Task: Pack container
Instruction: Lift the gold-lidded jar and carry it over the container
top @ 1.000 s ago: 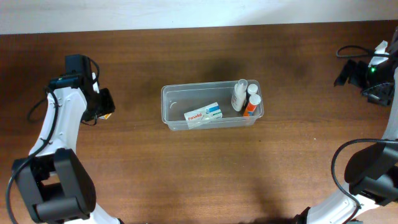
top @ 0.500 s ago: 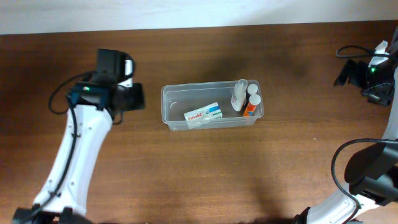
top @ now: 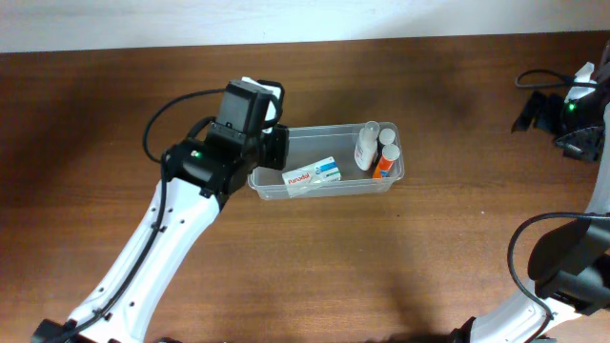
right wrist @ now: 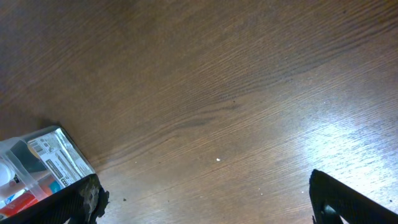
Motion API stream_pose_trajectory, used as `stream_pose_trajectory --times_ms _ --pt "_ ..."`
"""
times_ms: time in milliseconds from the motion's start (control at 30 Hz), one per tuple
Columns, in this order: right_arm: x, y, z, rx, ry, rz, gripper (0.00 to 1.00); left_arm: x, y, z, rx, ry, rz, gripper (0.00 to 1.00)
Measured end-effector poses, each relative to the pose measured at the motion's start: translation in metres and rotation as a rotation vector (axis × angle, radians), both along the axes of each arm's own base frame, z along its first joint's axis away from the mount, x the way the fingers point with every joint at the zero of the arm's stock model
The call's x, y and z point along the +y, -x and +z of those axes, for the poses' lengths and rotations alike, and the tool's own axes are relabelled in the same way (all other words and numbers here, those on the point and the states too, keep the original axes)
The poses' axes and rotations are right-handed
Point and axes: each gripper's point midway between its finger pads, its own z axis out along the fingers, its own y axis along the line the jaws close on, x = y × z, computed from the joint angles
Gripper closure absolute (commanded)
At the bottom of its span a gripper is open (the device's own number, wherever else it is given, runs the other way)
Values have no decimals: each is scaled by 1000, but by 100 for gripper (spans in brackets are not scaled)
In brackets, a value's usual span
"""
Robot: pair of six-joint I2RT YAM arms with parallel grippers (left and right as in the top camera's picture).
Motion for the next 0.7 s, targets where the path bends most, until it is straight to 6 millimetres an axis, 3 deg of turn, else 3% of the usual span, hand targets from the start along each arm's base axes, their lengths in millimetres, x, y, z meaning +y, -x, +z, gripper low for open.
stream_pose_trajectory --times_ms 133,333,500,700 --pt "0 0 0 0 0 -1 2 -8 -12 -11 -1 1 -4 74" --pt "0 0 0 0 0 0 2 -15 -27 -59 81 -39 -4 74" --pt "0 0 0 0 0 -1 2 -16 -28 -101 175 -85 -4 74" --pt "0 0 0 0 0 0 2 -14 -25 -122 230 -112 -4 74"
